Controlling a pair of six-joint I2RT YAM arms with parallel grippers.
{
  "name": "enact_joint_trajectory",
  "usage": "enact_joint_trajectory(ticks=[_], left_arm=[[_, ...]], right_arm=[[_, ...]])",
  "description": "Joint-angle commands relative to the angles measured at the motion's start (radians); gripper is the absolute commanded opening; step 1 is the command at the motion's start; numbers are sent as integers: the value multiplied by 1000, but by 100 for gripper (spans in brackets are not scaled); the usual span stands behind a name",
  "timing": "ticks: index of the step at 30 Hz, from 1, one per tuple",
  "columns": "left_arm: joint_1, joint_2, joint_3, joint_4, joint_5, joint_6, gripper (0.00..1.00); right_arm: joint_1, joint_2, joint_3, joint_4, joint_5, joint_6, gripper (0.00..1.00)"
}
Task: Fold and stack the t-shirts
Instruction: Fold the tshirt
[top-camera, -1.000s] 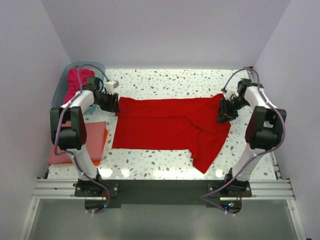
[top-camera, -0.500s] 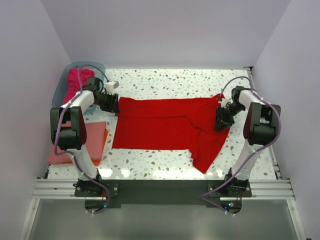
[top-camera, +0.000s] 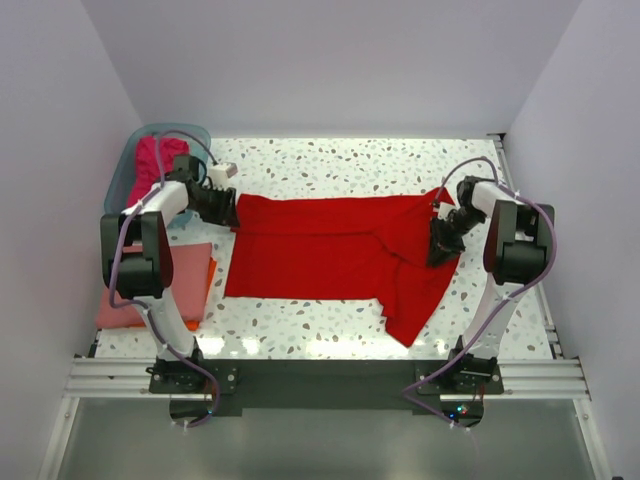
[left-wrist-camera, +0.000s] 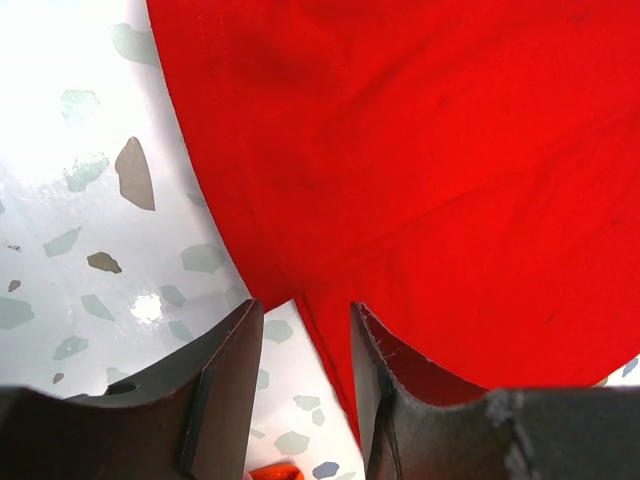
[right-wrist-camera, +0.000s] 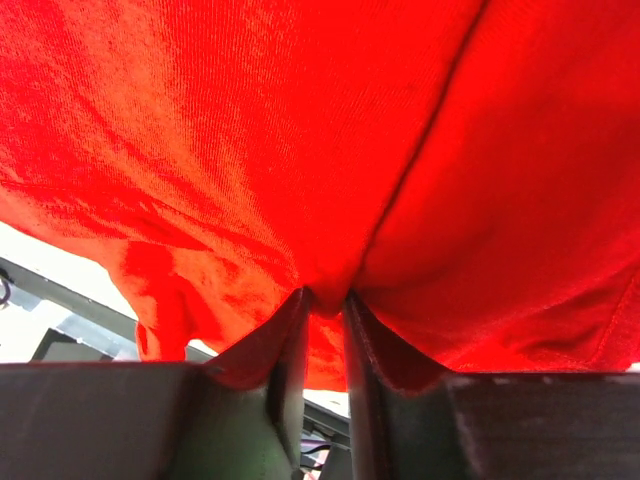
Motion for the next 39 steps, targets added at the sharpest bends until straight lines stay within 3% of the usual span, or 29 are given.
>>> enact_joint_trajectory(ticks=[1, 7, 17, 21, 25, 29, 35, 39], left_arm=[[14, 16, 22, 4, 20, -21, 45], [22, 70, 58, -11, 29, -48, 44], [37, 120, 71, -8, 53, -104, 43], [61, 122, 84, -13, 107, -127, 33], [72, 107, 109, -24, 149, -141, 13], [78, 97, 147, -42, 178, -150, 0], [80, 111, 242, -39, 236, -171, 0], [80, 163, 340, -68, 248, -173, 0]], right_arm=[[5, -6, 25, -6, 12, 17, 20], [5, -18, 39, -14, 5, 14, 0], [5, -30, 63, -15, -44, 14, 0], [6, -52, 69, -17, -72, 11, 0], [5, -71, 102, -17, -100, 17, 0], [-3, -102, 152, -6, -149, 24, 0], [-17, -115, 290, 48, -204, 66, 0], [-17, -46, 393, -30, -184, 46, 0]])
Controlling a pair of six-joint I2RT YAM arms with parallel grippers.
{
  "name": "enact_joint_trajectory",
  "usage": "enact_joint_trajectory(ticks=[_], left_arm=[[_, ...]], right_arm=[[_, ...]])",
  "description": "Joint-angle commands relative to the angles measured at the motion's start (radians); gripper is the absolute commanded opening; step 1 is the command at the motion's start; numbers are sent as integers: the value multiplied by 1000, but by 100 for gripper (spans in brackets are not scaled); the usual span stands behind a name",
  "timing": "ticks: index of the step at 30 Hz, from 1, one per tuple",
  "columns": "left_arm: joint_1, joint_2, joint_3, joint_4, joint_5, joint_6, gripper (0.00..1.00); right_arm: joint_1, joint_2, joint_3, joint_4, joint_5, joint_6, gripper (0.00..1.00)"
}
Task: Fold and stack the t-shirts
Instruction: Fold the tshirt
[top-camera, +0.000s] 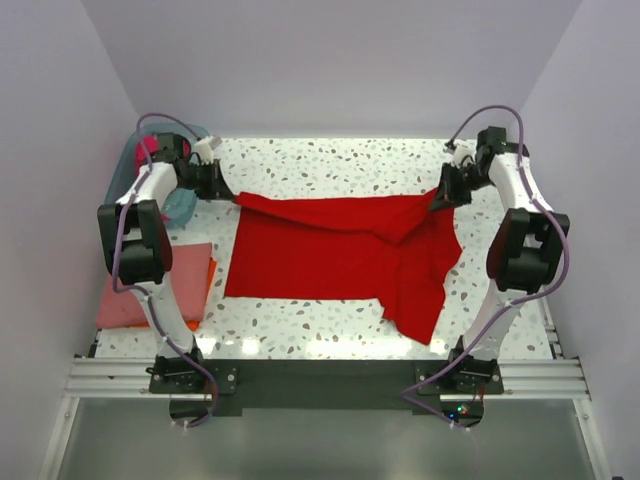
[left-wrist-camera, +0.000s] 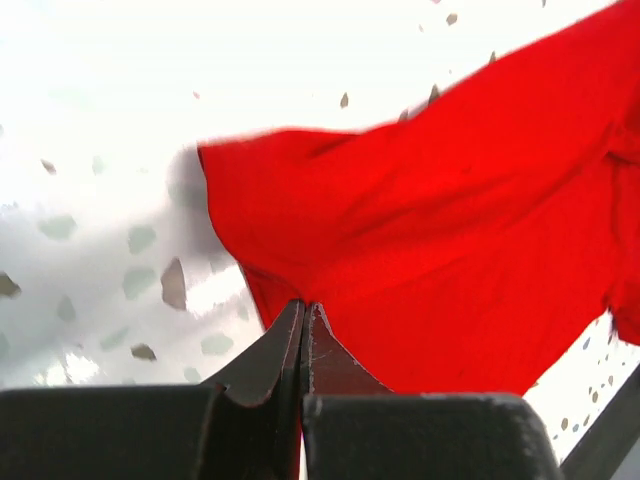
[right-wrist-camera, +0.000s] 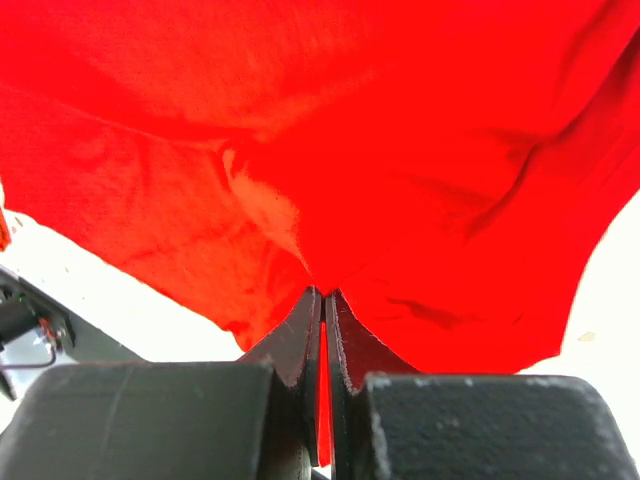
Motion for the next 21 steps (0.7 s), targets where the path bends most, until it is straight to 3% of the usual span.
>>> enact_joint_trajectory(ticks=[1, 9, 15, 21], left_arm=[[9, 35, 101, -23, 59, -16, 0], [9, 100, 253, 87, 127, -101, 0], [7, 147, 273, 349, 173, -245, 0], [4, 192, 275, 536, 182, -334, 0]], right_arm=[[-3, 23, 75, -33, -20, 3, 0], [-19, 55, 244, 155, -78, 70, 0], [-17, 167, 460, 304, -56, 158, 0], [-19, 274, 565, 381, -44, 208, 0]])
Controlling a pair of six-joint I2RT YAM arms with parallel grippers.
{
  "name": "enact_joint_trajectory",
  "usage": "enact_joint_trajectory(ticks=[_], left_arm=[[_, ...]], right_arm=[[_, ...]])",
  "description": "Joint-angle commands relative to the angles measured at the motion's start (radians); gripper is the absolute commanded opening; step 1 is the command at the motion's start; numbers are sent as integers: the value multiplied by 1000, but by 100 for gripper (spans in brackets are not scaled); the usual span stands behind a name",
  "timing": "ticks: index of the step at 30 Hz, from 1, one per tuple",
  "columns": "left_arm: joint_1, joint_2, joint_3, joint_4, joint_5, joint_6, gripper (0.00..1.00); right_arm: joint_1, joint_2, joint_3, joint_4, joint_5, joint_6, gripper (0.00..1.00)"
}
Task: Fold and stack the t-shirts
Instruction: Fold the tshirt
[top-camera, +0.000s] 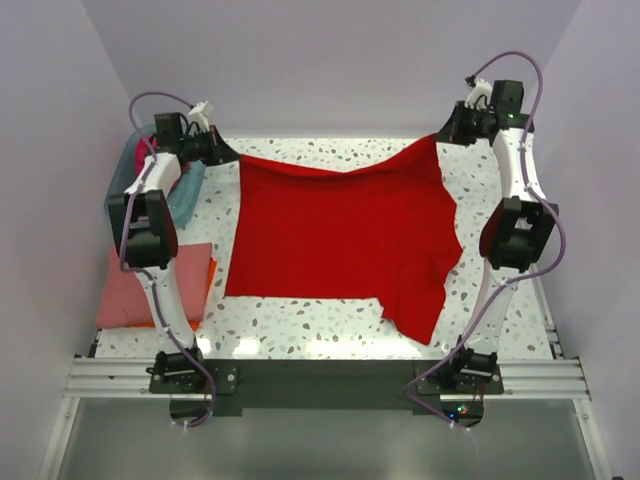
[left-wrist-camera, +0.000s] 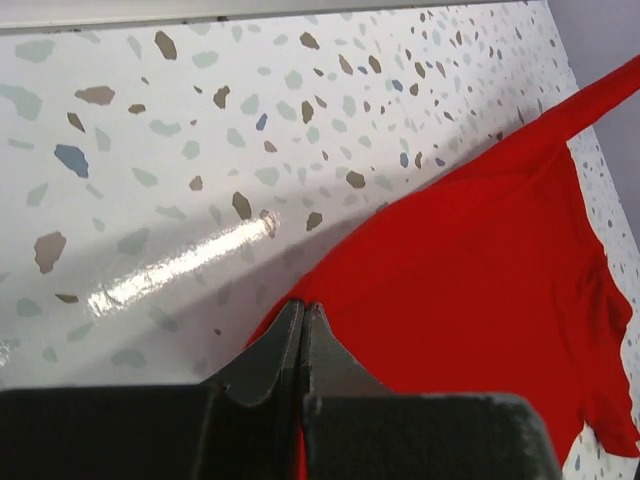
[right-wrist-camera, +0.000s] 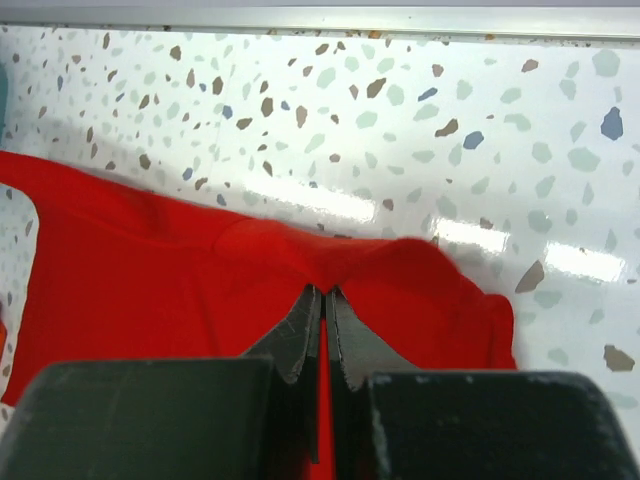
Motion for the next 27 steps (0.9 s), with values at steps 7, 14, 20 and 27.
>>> enact_joint_trajectory(ticks=[7, 14, 20, 27], left_arm=[[4, 27, -16, 376, -34, -135, 0], [6, 58, 16, 314, -62, -111, 0], [7, 64, 39, 145, -39, -35, 0], [35, 55, 50, -25, -19, 29, 0]], right_arm=[[-3, 50, 44, 221, 16, 90, 0], [12, 49, 41, 182, 11, 78, 0], [12, -52, -108, 145, -7, 61, 0], [12, -250, -384, 116, -16, 38, 0]])
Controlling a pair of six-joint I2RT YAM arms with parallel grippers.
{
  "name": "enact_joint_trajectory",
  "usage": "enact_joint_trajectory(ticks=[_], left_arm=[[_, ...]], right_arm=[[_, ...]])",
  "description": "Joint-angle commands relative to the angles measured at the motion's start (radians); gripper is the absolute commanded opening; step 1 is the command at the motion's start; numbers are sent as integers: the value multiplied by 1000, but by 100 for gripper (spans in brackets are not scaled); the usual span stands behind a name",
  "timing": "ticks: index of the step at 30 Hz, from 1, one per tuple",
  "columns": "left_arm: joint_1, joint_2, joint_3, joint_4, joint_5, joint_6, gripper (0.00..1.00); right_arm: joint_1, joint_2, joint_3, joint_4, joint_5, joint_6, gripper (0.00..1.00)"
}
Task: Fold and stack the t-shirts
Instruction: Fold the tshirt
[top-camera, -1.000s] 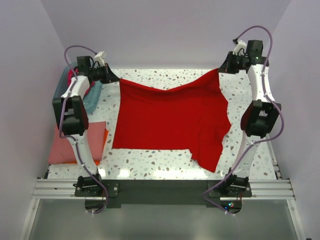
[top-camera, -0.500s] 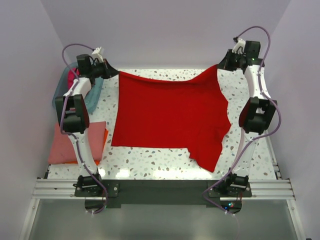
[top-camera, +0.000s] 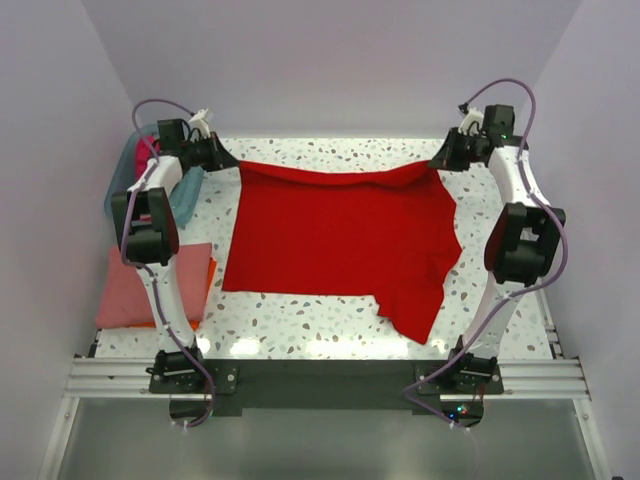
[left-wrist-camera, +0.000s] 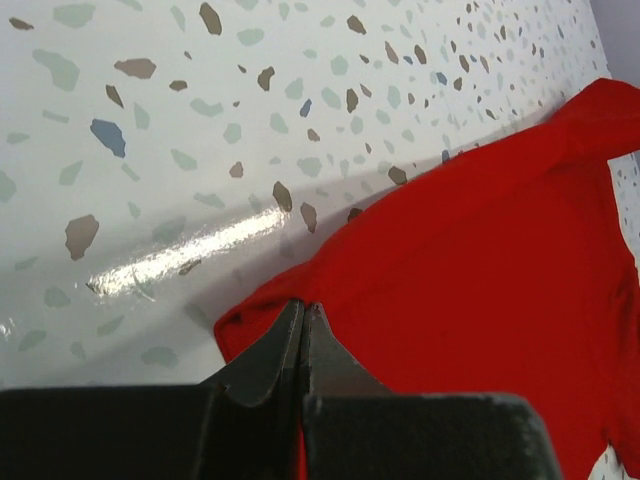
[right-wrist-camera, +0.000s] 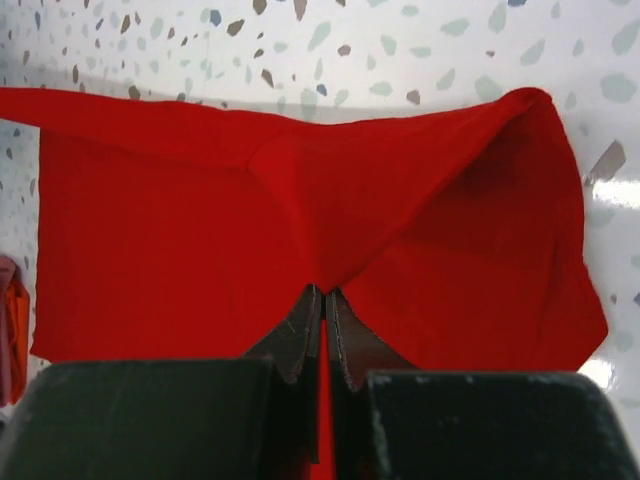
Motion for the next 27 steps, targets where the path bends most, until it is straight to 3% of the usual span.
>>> enact_joint_trajectory(ticks=[1, 12, 22, 27], left_arm=[[34, -14, 56, -118, 27, 58, 0], [56, -14, 47, -357, 35, 141, 0], [40, -52, -195, -333, -10, 154, 0], [33, -56, -209, -316, -28, 134, 0]], right_arm=[[2, -175, -76, -8, -23, -19, 0], [0, -330, -358, -88, -8, -1, 0], [-1, -253, -444, -92, 70, -27, 0], [-3, -250, -436, -91, 81, -27, 0]])
